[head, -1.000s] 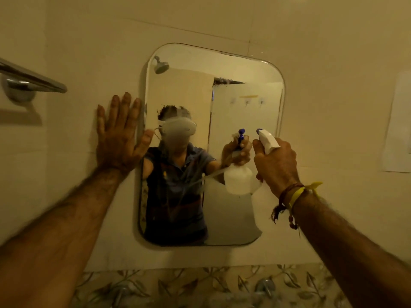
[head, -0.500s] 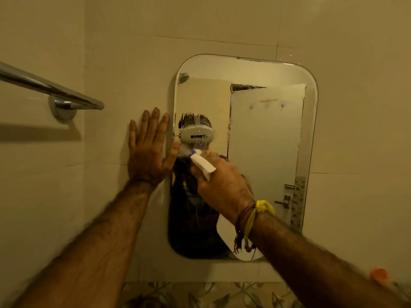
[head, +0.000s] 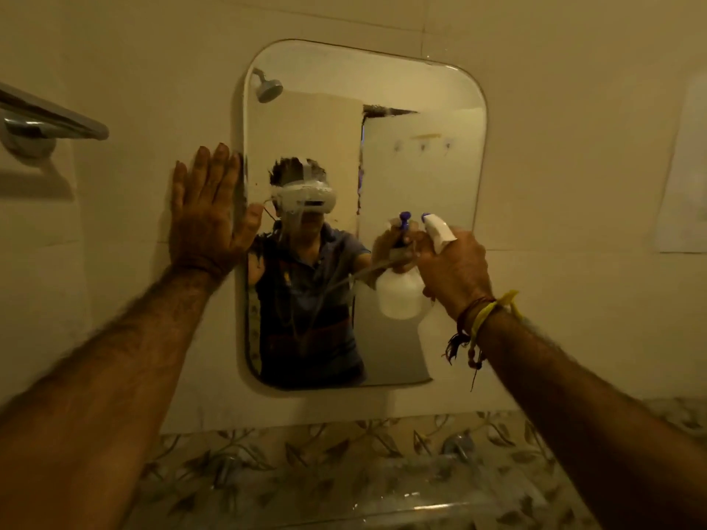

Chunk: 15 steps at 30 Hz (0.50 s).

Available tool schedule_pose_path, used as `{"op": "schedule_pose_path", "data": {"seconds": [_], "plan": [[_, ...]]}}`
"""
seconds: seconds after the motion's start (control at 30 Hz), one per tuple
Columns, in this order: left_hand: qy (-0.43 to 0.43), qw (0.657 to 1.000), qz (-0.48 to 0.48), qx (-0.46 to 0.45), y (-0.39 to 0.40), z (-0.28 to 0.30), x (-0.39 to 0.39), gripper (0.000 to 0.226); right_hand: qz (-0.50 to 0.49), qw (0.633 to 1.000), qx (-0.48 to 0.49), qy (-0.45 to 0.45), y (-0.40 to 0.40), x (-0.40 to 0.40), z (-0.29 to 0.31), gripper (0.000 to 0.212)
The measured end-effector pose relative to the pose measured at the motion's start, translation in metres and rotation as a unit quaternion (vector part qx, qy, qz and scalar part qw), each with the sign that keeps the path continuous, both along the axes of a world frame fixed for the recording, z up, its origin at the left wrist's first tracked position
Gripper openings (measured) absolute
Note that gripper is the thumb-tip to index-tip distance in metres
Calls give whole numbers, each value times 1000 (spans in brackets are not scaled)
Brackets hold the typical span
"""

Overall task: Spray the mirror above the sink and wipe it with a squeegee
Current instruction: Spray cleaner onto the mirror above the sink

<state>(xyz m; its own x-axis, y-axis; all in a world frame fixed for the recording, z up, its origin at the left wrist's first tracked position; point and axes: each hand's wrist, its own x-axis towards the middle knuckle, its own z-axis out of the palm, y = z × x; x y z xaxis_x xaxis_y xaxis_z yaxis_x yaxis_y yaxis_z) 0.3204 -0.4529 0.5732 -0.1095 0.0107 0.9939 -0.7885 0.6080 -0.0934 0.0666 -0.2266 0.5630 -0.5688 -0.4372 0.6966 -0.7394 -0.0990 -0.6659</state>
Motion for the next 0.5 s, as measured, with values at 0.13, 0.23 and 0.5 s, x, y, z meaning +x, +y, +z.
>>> {"op": "schedule_pose_path", "data": {"seconds": [0.13, 0.23, 0.5], "plan": [[1, 999, -5, 50, 3, -14, -4, 79, -73, 997, -6, -34, 22, -23, -5, 24], [16, 997, 7, 76, 7, -31, -11, 83, -87, 995, 13, -48, 31, -31, -12, 30], [-4, 1000, -12, 27, -9, -62, -1, 78, -13, 998, 60, -13, 20, -7, -51, 17]]}}
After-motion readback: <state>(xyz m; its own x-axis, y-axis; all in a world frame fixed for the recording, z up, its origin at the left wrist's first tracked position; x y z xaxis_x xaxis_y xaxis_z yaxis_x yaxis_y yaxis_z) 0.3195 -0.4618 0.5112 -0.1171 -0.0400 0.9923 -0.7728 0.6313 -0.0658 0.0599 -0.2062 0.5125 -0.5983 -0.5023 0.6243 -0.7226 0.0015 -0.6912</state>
